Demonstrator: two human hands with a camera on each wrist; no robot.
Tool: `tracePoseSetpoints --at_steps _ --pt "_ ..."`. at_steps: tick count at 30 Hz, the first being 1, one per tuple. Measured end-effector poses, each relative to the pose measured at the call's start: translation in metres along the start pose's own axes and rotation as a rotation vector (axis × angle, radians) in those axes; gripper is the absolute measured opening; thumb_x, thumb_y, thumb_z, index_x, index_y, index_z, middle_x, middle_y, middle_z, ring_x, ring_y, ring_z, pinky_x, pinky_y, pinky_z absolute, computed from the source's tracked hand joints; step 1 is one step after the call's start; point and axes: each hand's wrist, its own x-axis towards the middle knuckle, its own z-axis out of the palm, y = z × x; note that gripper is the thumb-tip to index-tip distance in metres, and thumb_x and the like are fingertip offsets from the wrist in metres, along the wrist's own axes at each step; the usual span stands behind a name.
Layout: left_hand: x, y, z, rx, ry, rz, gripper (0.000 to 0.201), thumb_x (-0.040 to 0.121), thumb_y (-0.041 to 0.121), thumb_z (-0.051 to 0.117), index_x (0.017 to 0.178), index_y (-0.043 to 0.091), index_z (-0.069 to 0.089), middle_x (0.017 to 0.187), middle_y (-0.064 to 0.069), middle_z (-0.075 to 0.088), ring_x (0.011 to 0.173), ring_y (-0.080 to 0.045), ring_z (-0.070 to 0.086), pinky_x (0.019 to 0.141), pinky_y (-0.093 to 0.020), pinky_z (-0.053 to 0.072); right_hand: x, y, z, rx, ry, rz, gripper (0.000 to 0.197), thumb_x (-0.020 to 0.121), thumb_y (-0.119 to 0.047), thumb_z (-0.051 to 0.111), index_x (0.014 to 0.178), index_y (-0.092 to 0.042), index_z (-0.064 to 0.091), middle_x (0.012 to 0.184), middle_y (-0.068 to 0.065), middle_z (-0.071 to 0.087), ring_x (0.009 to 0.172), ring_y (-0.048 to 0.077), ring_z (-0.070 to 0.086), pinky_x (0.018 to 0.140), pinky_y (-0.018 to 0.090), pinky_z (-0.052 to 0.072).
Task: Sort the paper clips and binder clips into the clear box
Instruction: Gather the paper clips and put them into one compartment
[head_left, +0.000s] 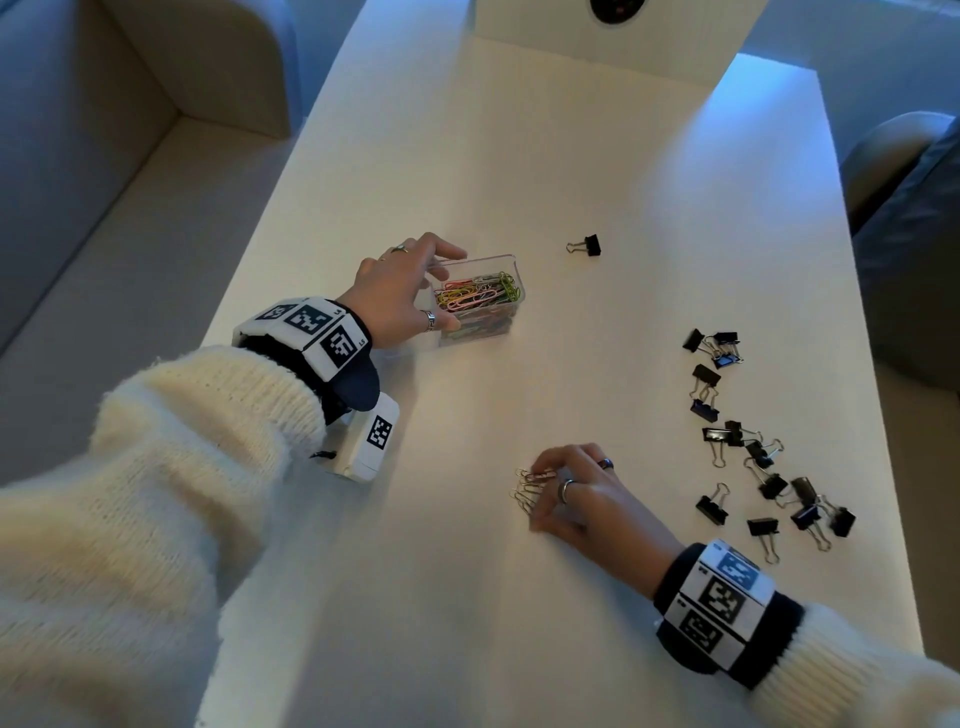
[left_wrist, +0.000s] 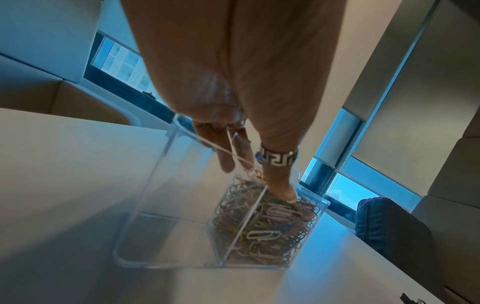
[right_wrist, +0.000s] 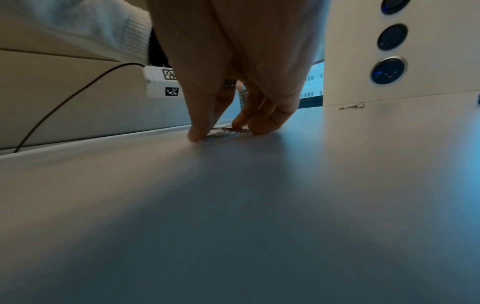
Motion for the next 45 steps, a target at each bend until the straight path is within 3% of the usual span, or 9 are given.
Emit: tracePoseSetpoints --at_steps 5,16,20,23,27,31,37,42,45 --pt "0.000 0.001 0.001 -0.002 0.008 -0.003 0.064 0.075 0.024 0.073 0.129 0.026 0.038 0.123 0.000 0.053 0.110 -0.017 0.050 0.099 -0.037 0.026 0.010 -0.004 0.005 -0.002 0.073 -0.022 0.012 0.080 -0.019 0.061 0.069 -0.015 0.063 0.079 -0.002 0.063 0.073 0.021 0.058 0.078 0.016 0.032" --pt "-0.002 0.001 0.002 0.005 0.019 0.004 0.065 0.076 0.023 0.072 0.130 0.027 0.038 0.123 0.000 0.052 0.111 -0.017 0.049 0.096 -0.034 0.025 0.020 -0.008 -0.002 -0.065 0.044 0.030 0.016 0.090 -0.011 0.052 0.076 -0.003 0.056 0.075 0.008 0.061 0.069 0.024 0.055 0.068 0.023 0.041" --pt "-0.001 0.001 0.002 0.006 0.020 0.003 0.064 0.076 0.024 0.072 0.130 0.027 0.037 0.124 0.000 0.052 0.111 -0.016 0.049 0.096 -0.034 0.025 0.038 -0.021 -0.029 -0.030 0.052 0.036 0.017 0.088 -0.003 0.050 0.072 -0.007 0.052 0.072 0.002 0.052 0.065 0.017 0.047 0.061 0.013 0.035" --pt "-0.001 0.001 0.002 0.008 0.018 0.004 0.064 0.076 0.024 0.072 0.130 0.028 0.037 0.124 0.001 0.052 0.111 -0.017 0.049 0.096 -0.034 0.024 0.071 -0.033 -0.063 -0.028 0.248 -0.023 0.021 0.088 -0.001 0.050 0.069 -0.010 0.049 0.063 0.004 0.051 0.056 0.017 0.046 0.056 0.008 0.035" --pt "0.000 0.000 0.003 0.017 0.029 0.002 0.064 0.076 0.024 0.073 0.129 0.028 0.038 0.124 0.001 0.052 0.111 -0.016 0.050 0.093 -0.032 0.024 0.124 -0.040 -0.097 -0.039 0.445 -0.086 0.011 0.085 -0.002 0.056 0.074 -0.001 0.060 0.075 0.009 0.063 0.067 0.019 0.053 0.063 0.014 0.037" --pt "-0.001 -0.001 0.003 0.027 0.030 0.013 0.063 0.077 0.024 0.072 0.130 0.028 0.038 0.124 0.001 0.053 0.110 -0.016 0.051 0.093 -0.031 0.024 0.154 -0.040 -0.098 -0.164 0.387 -0.012 0.015 0.086 -0.017 0.057 0.089 -0.011 0.070 0.090 0.006 0.064 0.088 0.020 0.056 0.079 0.032 0.048" --pt "-0.002 0.000 0.002 0.047 0.050 0.019 0.064 0.076 0.029 0.071 0.130 0.031 0.039 0.129 0.001 0.049 0.121 -0.020 0.042 0.102 -0.035 0.022 0.135 -0.027 -0.088 -0.019 0.499 -0.087 0.015 0.083 -0.022 0.063 0.092 -0.014 0.071 0.093 0.002 0.068 0.086 0.020 0.054 0.078 0.028 0.043" --pt "-0.029 0.017 0.003 0.105 0.359 0.196 0.049 0.079 0.033 0.066 0.125 0.023 0.050 0.130 0.002 0.049 0.129 -0.020 0.036 0.113 -0.041 0.006 0.094 -0.013 -0.087 0.068 0.175 0.014 0.019 0.083 -0.020 0.064 0.103 -0.021 0.064 0.095 -0.006 0.058 0.073 0.004 0.054 0.067 0.003 0.041" --pt "-0.057 0.030 0.019 0.039 0.286 0.291 0.035 0.081 0.037 0.057 0.112 0.021 0.059 0.117 -0.001 0.055 0.112 -0.019 0.045 0.100 -0.035 0.028 0.066 -0.008 -0.078 0.088 -0.152 0.061 0.025 0.080 -0.025 0.068 0.104 -0.027 0.062 0.094 -0.007 0.060 0.076 0.000 0.056 0.067 0.006 0.043"
